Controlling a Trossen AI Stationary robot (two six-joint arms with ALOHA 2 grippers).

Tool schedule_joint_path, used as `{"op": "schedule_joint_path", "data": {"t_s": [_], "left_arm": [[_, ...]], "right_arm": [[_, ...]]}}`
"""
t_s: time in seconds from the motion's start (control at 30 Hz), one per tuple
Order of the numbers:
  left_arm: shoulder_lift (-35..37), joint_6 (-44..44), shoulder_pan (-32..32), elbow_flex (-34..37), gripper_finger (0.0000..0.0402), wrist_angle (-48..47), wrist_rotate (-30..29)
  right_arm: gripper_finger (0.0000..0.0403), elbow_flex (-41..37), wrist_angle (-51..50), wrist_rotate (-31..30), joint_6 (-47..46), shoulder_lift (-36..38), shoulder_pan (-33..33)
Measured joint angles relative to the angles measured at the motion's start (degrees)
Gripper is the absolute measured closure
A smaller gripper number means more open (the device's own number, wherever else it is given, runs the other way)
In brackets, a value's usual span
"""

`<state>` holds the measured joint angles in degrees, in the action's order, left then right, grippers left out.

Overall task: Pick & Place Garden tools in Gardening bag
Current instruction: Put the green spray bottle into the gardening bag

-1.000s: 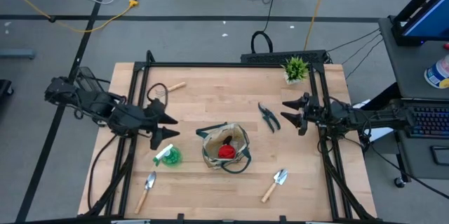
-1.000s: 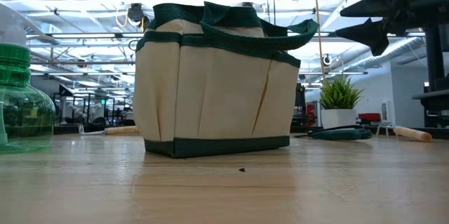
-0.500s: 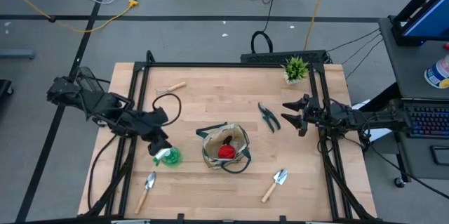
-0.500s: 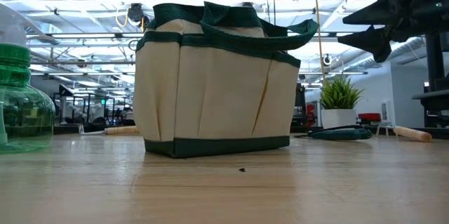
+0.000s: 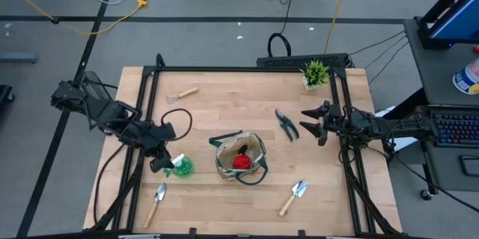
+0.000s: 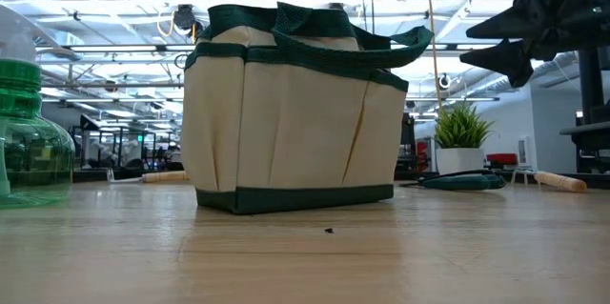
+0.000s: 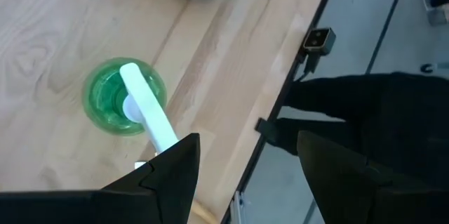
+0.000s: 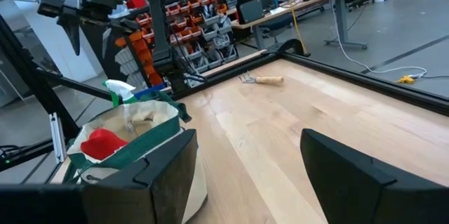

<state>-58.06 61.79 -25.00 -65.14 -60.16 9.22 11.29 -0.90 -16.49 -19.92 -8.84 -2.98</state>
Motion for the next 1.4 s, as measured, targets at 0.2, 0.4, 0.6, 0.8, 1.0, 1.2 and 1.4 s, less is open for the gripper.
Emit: {"op": "schedule_joint_path", "data": {"t_s": [0.2,0.4,0.6,0.8,1.0,1.2,1.4], "left_arm": [[0.0,-1.9,-1.0,0.0,0.0158,0.0,-0.2],[0.0,-2.4,-1.0,0.0,0.0158,0.0,-2.1],[-1.0,-3.2,-1.0,0.0,0.0157,-0.4,-3.8],[-3.6,-3.2,-1.4,0.0,0.0143,-6.1,-3.2],[-5.9,-1.6,-1.4,0.0,0.0094,-9.9,-3.2],[-7.7,-1.1,-1.4,0.0,0.0056,-9.9,-3.2],[-10.1,-1.6,-1.4,0.0,0.0034,-9.9,-3.3]], "right_arm": [[0.0154,0.0,-0.3,0.0,0.0,0.0,0.0],[0.0154,0.0,-0.3,0.1,0.0,0.0,0.0],[0.0154,0.0,-0.3,0.1,0.0,0.0,0.0],[0.0154,0.0,-0.3,0.1,0.0,0.0,0.0],[0.0154,0.0,-0.3,0.1,0.0,0.0,0.0],[0.0154,0.0,-0.3,0.1,0.0,0.0,0.0],[0.0154,0.0,-0.3,0.1,0.0,0.0,0.0]]}}
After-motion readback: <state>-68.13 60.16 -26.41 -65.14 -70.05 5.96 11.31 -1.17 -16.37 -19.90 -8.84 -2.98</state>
